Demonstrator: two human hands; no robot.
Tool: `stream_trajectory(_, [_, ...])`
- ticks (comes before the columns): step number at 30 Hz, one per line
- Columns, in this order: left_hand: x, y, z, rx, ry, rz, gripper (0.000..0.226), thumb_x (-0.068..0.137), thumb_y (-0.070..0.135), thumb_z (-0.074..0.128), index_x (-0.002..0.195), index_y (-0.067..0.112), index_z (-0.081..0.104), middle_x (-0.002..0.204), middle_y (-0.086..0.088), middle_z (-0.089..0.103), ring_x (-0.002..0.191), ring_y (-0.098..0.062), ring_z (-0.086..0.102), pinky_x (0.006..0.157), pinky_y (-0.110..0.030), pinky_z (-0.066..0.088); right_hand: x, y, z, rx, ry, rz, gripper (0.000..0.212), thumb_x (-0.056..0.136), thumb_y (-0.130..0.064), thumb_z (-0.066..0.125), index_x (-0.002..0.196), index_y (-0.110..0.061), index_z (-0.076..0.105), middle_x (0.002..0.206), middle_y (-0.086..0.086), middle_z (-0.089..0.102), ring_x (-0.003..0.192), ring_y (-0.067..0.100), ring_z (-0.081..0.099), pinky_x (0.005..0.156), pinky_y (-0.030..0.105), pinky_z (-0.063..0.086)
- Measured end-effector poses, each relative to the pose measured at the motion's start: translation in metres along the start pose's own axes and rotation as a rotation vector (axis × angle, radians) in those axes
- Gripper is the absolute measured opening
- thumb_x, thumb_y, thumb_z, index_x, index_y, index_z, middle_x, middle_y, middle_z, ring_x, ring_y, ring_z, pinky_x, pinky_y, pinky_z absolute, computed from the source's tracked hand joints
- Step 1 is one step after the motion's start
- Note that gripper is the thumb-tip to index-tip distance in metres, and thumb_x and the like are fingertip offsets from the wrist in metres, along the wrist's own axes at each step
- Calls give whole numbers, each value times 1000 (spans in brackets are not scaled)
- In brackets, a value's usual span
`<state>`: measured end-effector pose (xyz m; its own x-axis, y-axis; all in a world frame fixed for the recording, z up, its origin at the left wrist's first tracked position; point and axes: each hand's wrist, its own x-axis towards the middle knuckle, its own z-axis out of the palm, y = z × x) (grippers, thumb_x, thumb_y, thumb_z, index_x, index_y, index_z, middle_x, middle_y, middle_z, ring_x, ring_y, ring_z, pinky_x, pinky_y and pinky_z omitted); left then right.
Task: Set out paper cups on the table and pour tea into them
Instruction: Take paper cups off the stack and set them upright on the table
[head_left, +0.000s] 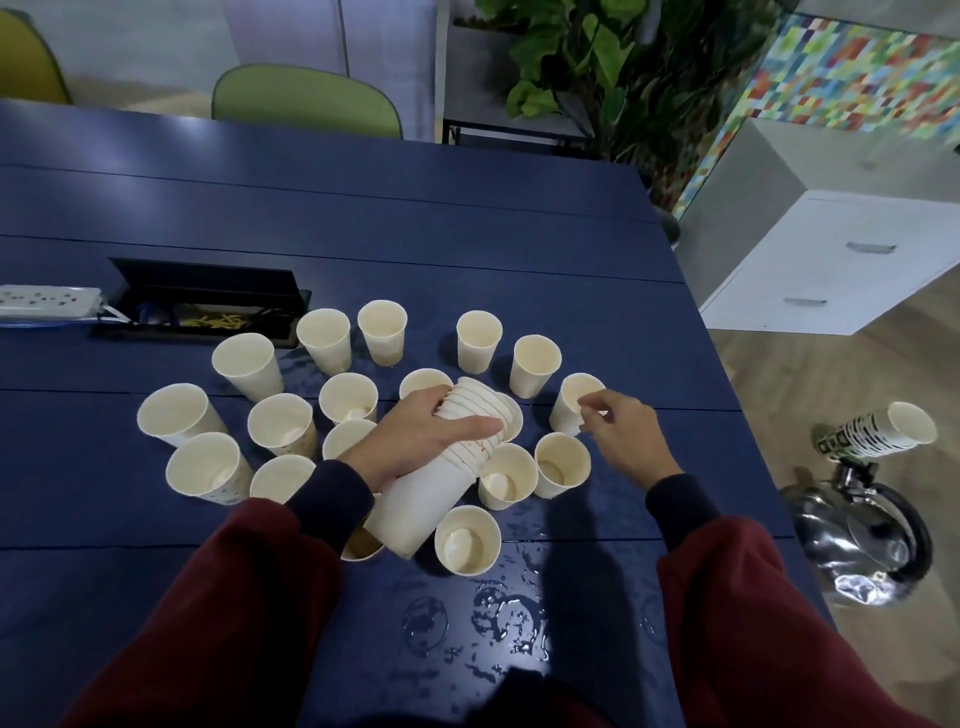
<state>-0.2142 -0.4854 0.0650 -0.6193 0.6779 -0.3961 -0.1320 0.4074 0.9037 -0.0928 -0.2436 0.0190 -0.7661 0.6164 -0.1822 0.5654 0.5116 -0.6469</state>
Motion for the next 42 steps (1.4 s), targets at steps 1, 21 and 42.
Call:
stream_trajectory(1, [-2, 0, 1, 8, -1, 5, 37, 81, 45, 79, 112, 30, 66, 102, 12, 75, 91, -4, 71, 73, -21, 55, -7, -5, -1, 46, 53, -7, 19, 98, -17, 57, 108, -12, 71, 106, 4, 73, 91, 23, 71, 93, 42, 53])
stream_trajectory(21, [-54, -22, 31, -22, -248, 81, 40, 78, 37, 84, 113, 24, 70, 103, 1, 76, 98, -21, 72, 85, -35, 59, -159, -75, 20, 464, 187, -136, 31, 99, -18, 60, 72, -3, 61, 61, 7, 60, 57, 15, 51, 59, 41, 50])
stream_trajectory(42, [-67, -40, 117, -201, -76, -68, 41, 80, 40, 82, 114, 23, 67, 104, 4, 76, 92, -11, 73, 73, -25, 55, -111, 59, -17, 65, 137, -32, 26, 99, -15, 60, 122, -5, 68, 116, 12, 73, 107, 25, 68, 85, 12, 39])
